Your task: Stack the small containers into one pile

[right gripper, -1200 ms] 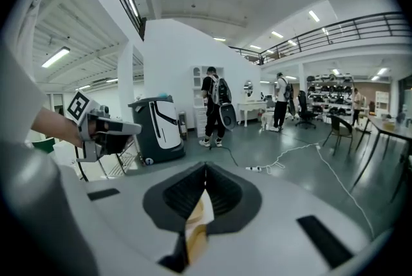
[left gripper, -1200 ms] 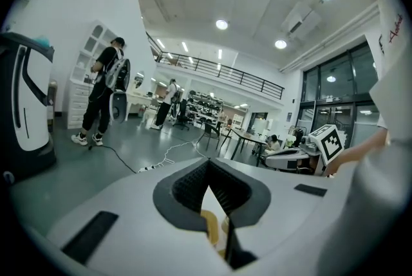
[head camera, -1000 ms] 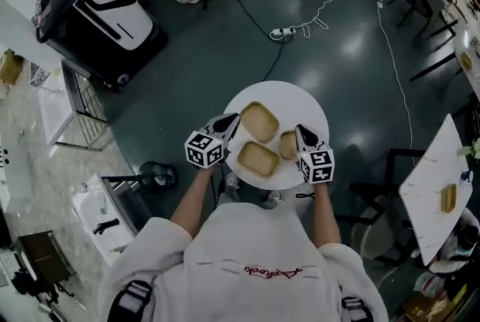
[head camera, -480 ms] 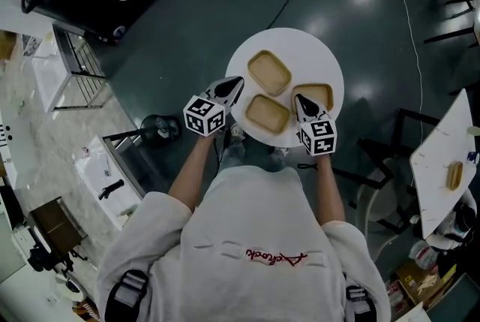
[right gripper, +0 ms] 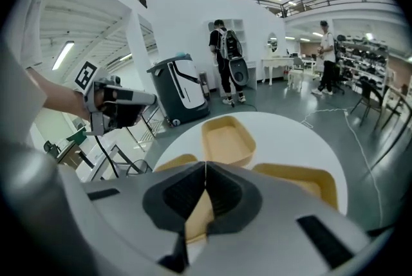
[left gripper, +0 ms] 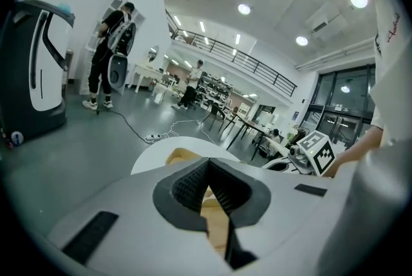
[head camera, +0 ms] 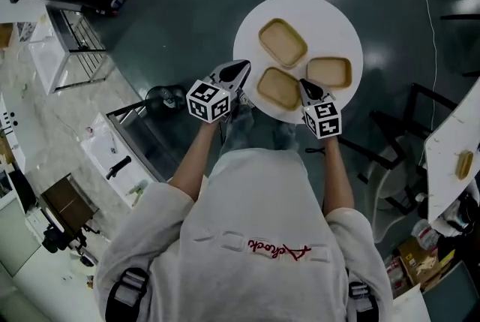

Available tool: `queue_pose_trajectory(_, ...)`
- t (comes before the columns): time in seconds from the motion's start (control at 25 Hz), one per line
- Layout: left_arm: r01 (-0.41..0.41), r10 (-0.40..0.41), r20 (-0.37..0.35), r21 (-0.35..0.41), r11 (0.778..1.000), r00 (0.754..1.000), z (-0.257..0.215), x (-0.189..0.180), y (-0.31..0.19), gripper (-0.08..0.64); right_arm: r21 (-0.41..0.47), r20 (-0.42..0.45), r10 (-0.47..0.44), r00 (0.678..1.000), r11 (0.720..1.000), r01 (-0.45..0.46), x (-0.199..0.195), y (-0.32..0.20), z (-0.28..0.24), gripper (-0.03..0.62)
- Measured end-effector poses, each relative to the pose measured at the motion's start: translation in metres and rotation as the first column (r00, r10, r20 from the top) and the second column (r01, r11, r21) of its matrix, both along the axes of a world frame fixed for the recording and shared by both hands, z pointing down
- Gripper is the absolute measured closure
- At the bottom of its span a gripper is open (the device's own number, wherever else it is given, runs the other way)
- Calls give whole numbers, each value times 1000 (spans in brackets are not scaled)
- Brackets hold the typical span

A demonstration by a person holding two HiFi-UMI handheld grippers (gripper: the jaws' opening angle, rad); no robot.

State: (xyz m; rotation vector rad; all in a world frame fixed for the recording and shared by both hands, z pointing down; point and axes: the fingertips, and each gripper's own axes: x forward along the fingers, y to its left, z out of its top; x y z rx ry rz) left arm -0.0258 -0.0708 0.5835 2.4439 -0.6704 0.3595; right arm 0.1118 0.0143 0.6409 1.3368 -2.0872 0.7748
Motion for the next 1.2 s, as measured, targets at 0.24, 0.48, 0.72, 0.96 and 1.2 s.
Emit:
queue_pose_trajectory(0.24,14,-14,6,-28,999,1000,13,-14,5,549,-102,-45,-104,994,990,99,-14,1,34,571)
queue_pose_trajectory(0.48,48,-48,1,-29,998,999,11,-28,5,549,-200,-133,-268,954,950,239,-21,0,56,486)
queue_pose_trajectory(0.72,81,-81,0,-32,996,997,10,-41,9,549,-287,-259,-449,855,881,376,-20,-10,74,486)
queue_pose_trajectory(0.96,112,-112,3,-40,993,994,14,-56,12,549,-375,-263,-537,801,822,428,-21,-8,90,508)
queue_pose_trajectory(1.2,133,-133,5,-36,990,991,13,-66,12,549,-397,-251,-555,793,806,438,-25,-4,92,551)
